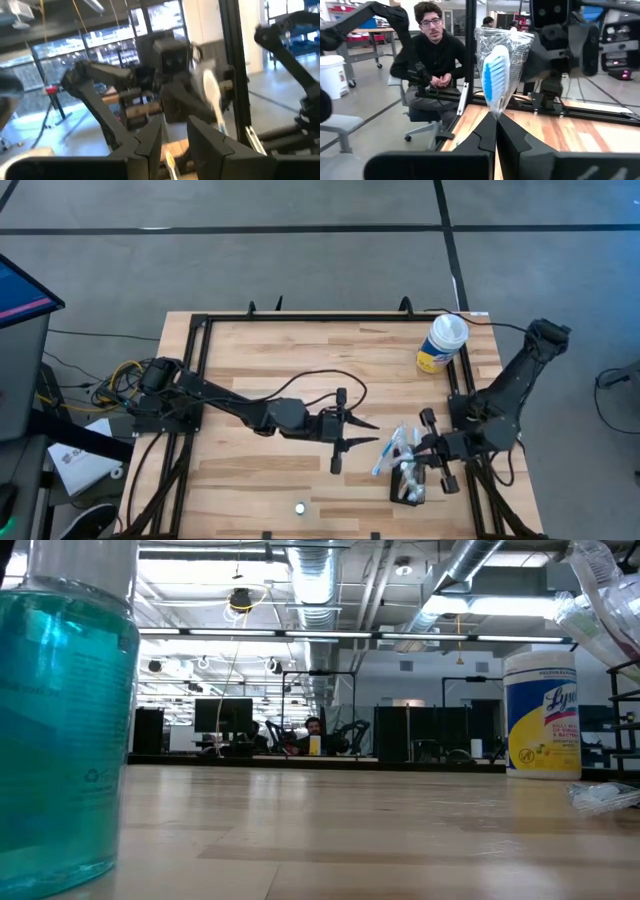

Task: Pick & Place toothbrushing station
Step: Put the blue toothbrush into the black wire organizer

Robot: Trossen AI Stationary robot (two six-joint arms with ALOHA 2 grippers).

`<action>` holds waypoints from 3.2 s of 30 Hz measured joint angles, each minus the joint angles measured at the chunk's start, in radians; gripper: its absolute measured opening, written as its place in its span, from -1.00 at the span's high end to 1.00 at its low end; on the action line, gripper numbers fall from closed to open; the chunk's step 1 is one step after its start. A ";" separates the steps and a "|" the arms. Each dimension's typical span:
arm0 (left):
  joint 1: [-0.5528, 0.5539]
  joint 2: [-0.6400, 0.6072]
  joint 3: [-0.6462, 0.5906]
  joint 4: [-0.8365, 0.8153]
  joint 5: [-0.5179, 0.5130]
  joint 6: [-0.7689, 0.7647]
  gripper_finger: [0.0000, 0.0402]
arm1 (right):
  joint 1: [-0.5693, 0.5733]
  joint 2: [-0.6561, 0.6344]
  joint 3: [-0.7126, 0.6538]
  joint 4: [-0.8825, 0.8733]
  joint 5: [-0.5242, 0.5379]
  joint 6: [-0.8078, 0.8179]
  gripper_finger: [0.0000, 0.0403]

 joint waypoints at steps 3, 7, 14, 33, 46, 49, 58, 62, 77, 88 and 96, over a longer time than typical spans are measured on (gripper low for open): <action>0.000 0.001 0.000 -0.030 0.027 -0.017 0.56 | 0.028 0.000 0.000 0.002 0.001 0.004 1.00; 0.000 0.001 0.000 -0.035 0.077 -0.068 0.56 | 0.059 0.002 0.000 0.002 0.001 0.021 1.00; -0.009 0.001 0.000 -0.045 0.113 -0.073 0.56 | 0.099 0.003 0.000 -0.004 0.001 0.040 1.00; -0.010 0.002 -0.062 -0.053 0.112 -0.073 0.56 | 0.162 0.031 0.000 -0.088 0.028 0.157 1.00; -0.010 0.002 -0.062 -0.048 0.111 -0.073 0.56 | 0.168 0.083 0.000 -0.116 0.027 0.205 1.00; -0.010 0.002 -0.062 -0.048 0.111 -0.073 0.56 | 0.168 0.083 0.000 -0.141 0.027 0.231 1.00; -0.010 0.002 -0.062 -0.049 0.111 -0.095 0.56 | 0.207 0.083 0.000 -0.163 0.037 0.244 1.00; -0.010 0.002 -0.062 -0.050 0.111 -0.099 0.56 | 0.246 0.083 0.000 -0.183 0.109 0.247 1.00; -0.010 0.002 -0.062 -0.052 0.111 -0.099 0.56 | 0.264 0.119 0.000 -0.241 0.144 0.328 1.00; -0.010 0.002 -0.062 -0.052 0.111 -0.100 0.56 | 0.262 0.161 0.000 -0.238 0.147 0.371 1.00; -0.013 0.042 -0.062 0.048 0.162 -0.232 0.56 | 0.248 0.161 0.000 -0.244 0.143 0.371 1.00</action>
